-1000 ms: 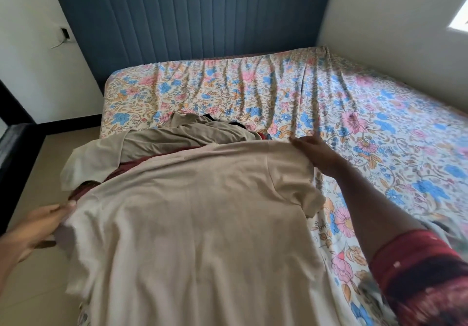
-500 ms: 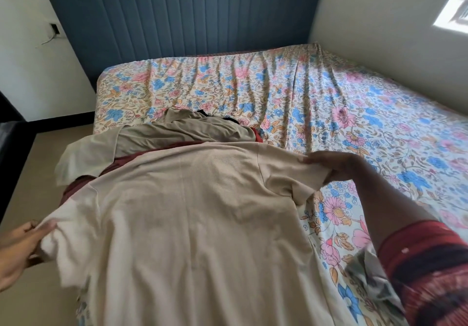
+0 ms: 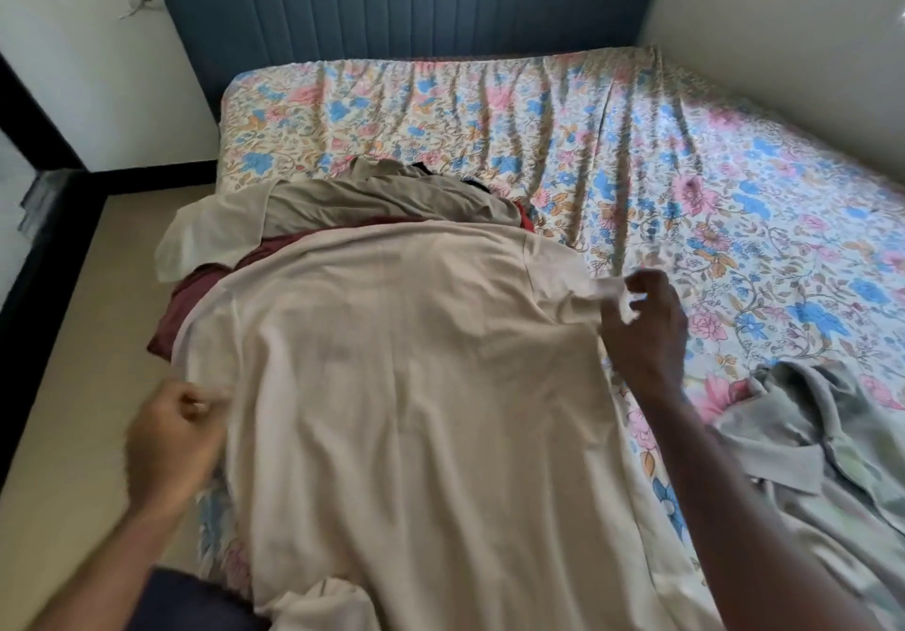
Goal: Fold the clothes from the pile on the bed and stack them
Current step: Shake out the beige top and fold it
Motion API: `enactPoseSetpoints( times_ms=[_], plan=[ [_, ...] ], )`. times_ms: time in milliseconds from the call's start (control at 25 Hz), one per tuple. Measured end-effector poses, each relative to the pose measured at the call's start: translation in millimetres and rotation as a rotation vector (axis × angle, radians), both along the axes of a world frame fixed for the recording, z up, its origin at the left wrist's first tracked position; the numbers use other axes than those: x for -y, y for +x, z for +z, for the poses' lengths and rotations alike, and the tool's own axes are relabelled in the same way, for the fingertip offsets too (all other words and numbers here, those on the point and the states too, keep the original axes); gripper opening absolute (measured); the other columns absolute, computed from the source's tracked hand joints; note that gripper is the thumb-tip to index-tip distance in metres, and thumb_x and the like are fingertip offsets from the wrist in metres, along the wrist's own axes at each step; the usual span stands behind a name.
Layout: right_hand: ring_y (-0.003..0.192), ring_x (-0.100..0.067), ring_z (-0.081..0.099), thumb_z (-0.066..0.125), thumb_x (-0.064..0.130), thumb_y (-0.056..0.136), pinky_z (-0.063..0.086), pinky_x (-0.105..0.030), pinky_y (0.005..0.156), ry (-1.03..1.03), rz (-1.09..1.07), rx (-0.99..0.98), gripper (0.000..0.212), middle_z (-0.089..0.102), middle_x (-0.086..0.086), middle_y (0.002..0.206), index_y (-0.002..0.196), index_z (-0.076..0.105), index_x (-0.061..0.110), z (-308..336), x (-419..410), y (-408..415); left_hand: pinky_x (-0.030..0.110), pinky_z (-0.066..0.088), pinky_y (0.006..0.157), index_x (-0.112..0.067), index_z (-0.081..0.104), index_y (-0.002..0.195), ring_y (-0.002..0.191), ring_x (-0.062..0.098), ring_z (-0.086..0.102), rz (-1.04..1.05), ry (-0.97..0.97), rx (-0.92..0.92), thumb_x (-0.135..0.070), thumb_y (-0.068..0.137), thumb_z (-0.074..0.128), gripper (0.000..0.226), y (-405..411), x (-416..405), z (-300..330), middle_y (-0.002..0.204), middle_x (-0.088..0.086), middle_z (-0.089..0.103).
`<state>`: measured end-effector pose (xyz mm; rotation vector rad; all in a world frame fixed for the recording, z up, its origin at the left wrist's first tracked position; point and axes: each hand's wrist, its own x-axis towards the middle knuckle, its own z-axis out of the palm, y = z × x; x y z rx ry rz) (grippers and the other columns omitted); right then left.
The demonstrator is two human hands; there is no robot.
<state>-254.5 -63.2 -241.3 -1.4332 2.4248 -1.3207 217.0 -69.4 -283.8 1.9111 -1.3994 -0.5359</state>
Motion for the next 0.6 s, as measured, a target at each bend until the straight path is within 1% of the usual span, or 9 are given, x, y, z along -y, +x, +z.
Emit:
enactPoseSetpoints(
  times_ms=[40,80,120,200,240,320,360,480,600],
  plan=[
    [0.102,-0.03,0.065,0.072,0.029,0.089,0.051,-0.048,0.089,0.037,0.022,-0.045,0.037,0.065,-0.004,0.118,0.12,0.053,0.023,-12,-35,17,0.042,0.05,0.071,-0.021,0.062,0.086,0.079,0.033,0.063,0.011,0.1,0.063,-0.03,0.085,0.081,0.021,44,-15,18,0.083,0.005,0.065],
    [0.11,-0.031,0.063,0.073,0.036,0.089,0.048,-0.05,0.093,0.157,0.047,-0.116,0.044,0.063,-0.004,0.125,0.125,0.051,0.025,-26,-70,30,0.042,0.05,0.074,-0.018,0.063,0.092,0.084,0.033,0.062,-0.02,0.114,0.037,-0.037,0.082,0.083,0.029,-20,-38,-1,0.092,0.005,0.063],
    [0.119,-0.03,0.061,0.07,0.047,0.089,0.044,-0.051,0.098,0.294,0.069,-0.213,0.051,0.06,-0.004,0.133,0.13,0.049,0.028,-43,-102,40,0.044,0.05,0.079,-0.015,0.061,0.103,0.091,0.032,0.06,-0.003,0.114,0.089,-0.041,0.078,0.085,0.043,-11,-50,0,0.104,0.007,0.06],
    [0.14,-0.025,0.049,0.052,0.067,0.091,0.033,-0.053,0.111,0.458,0.113,-0.371,0.059,0.049,-0.002,0.153,0.138,0.045,0.032,-70,-138,44,0.043,0.045,0.085,-0.012,0.052,0.121,0.102,0.028,0.052,-0.031,0.179,0.033,-0.043,0.072,0.09,0.068,-36,-74,-19,0.12,0.01,0.05],
    [0.149,-0.022,0.039,0.043,0.07,0.092,0.026,-0.054,0.116,0.481,0.133,-0.394,0.064,0.042,0.0,0.16,0.143,0.043,0.032,-78,-142,43,0.041,0.044,0.085,-0.012,0.049,0.123,0.105,0.027,0.05,0.001,0.104,0.007,-0.042,0.071,0.091,0.074,-37,-81,-18,0.122,0.012,0.049],
    [0.157,-0.018,0.022,0.033,0.069,0.095,0.015,-0.054,0.122,0.494,0.162,-0.41,0.071,0.03,0.001,0.168,0.154,0.037,0.031,-92,-136,41,0.042,0.046,0.087,-0.012,0.045,0.123,0.107,0.029,0.054,0.061,0.06,0.001,-0.043,0.071,0.09,0.075,-27,-83,-19,0.121,0.012,0.054],
    [0.158,-0.019,0.017,0.03,0.067,0.097,0.012,-0.055,0.123,0.498,0.157,-0.427,0.071,0.025,0.001,0.17,0.157,0.034,0.03,-100,-132,43,0.043,0.049,0.087,-0.012,0.045,0.122,0.105,0.031,0.057,0.067,0.076,-0.04,-0.044,0.072,0.089,0.074,-29,-87,-20,0.118,0.011,0.058],
    [0.159,-0.025,0.011,0.02,0.062,0.101,0.011,-0.058,0.124,0.543,0.127,-0.488,0.072,0.014,-0.004,0.173,0.162,0.026,0.026,-126,-128,45,0.046,0.053,0.084,-0.009,0.047,0.116,0.097,0.033,0.062,0.108,0.108,-0.055,-0.045,0.075,0.087,0.068,-36,-88,-19,0.107,0.009,0.063],
    [0.16,-0.027,0.007,0.02,0.058,0.102,0.011,-0.058,0.124,0.61,0.122,-0.498,0.07,0.009,-0.007,0.173,0.164,0.022,0.023,-133,-124,46,0.045,0.049,0.084,-0.006,0.049,0.113,0.099,0.039,0.062,0.159,0.192,-0.09,-0.037,0.078,0.087,0.061,-42,-77,-17,0.107,0.016,0.064]
  ],
)
